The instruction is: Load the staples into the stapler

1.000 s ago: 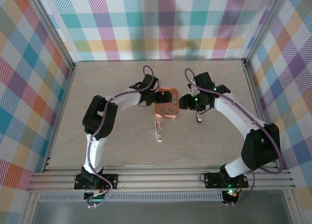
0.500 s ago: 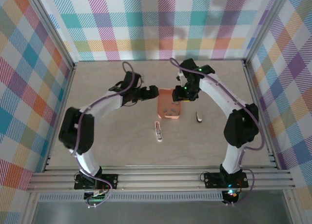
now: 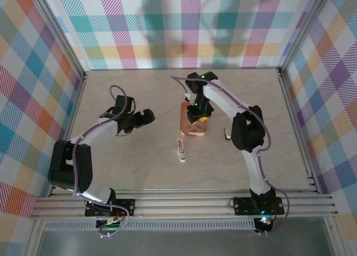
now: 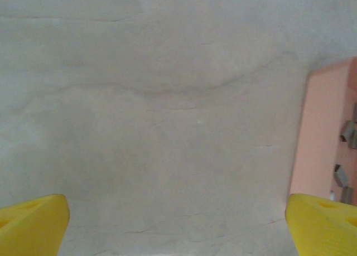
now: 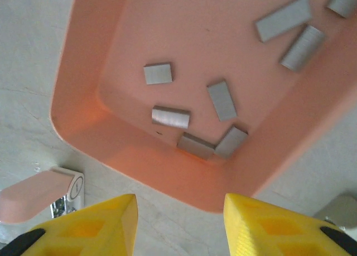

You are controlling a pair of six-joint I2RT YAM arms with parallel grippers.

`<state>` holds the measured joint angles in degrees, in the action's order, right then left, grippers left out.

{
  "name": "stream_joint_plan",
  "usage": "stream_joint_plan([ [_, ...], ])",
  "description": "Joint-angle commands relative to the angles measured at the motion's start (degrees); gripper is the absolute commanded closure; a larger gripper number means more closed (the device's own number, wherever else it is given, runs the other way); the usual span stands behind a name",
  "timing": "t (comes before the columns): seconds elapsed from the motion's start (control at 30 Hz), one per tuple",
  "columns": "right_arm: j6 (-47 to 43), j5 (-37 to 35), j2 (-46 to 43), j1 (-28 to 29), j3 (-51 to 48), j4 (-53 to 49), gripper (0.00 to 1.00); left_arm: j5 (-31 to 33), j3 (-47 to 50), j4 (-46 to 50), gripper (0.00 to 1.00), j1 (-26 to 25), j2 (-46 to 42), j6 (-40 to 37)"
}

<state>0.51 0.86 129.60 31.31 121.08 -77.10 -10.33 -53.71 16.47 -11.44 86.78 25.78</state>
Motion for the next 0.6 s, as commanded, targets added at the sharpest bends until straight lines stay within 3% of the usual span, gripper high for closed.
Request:
stream_joint_plan([
  [0.0, -5.70, -2.11, 3.17, 0.06, 3.98, -3.29, 0.56, -1.18, 2.02, 1.26, 0.01, 2.47, -3.20, 0.40],
  [0.27, -10.50, -7.25, 7.37, 0.64, 4.00, -0.12, 0.57, -0.66, 4.75, 1.63, 0.01, 5.05, -6.60, 1.33],
  [0.57, -11.41, -5.79, 10.62, 0.66, 5.47, 3.39, 0.56, -0.19, 5.92, 2.52, 0.01, 5.73, -8.62, 1.51],
])
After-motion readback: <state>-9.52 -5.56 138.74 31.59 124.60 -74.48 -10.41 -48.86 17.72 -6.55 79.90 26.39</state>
